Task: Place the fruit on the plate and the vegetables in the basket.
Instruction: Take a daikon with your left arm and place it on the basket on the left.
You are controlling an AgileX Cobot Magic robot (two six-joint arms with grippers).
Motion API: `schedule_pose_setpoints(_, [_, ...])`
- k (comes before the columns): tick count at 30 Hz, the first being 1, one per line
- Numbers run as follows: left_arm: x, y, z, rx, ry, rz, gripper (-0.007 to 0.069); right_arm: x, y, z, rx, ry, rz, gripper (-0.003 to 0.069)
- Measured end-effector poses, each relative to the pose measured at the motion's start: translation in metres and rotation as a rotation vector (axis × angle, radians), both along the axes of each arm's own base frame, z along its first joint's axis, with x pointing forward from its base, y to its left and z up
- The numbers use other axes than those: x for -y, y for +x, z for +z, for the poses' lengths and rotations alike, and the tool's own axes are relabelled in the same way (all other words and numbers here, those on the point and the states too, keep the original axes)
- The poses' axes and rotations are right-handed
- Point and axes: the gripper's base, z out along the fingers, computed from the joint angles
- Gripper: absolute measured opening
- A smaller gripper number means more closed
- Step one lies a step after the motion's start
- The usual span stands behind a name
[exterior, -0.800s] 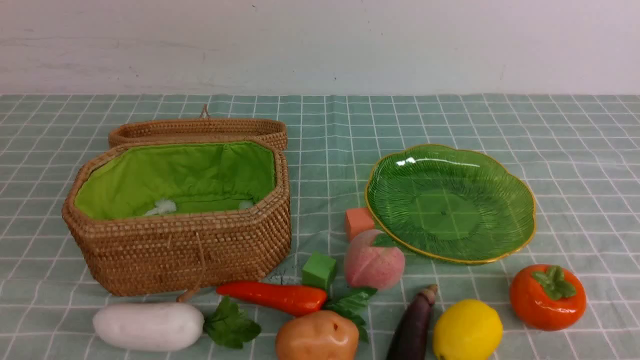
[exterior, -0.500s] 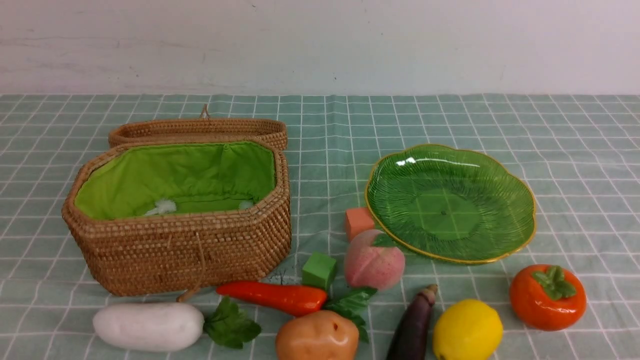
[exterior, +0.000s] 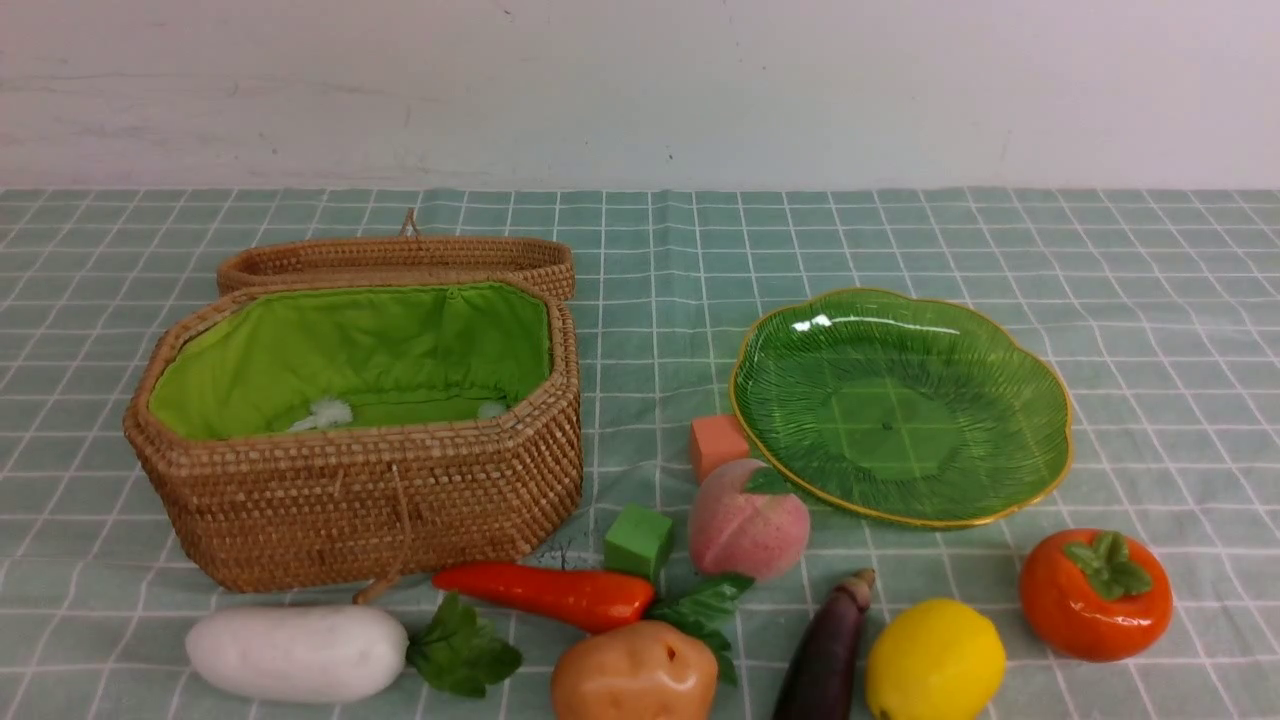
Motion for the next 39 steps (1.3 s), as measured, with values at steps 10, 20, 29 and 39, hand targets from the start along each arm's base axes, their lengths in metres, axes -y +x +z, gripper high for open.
schedule_pose_setpoints(10, [0.000, 0.000, 0.000, 0.000, 0.000, 0.000, 0.0239, 0.000, 0.000, 0.000, 0.000, 0.000, 0.000, 0.0241])
schedule_pose_setpoints(20, [0.000, 0.001, 0.002, 0.026, 0.000, -0.002, 0.0239, 0.000, 0.000, 0.000, 0.000, 0.000, 0.000, 0.0241])
schedule_pose_setpoints(29, [0.004, 0.004, 0.031, 0.339, -0.086, -0.036, 0.0239, 0.000, 0.000, 0.000, 0.000, 0.000, 0.000, 0.0241])
schedule_pose_setpoints(39, [0.005, -0.004, 0.076, 0.566, -0.119, -0.054, 0.0239, 0.000, 0.000, 0.000, 0.000, 0.000, 0.000, 0.0241])
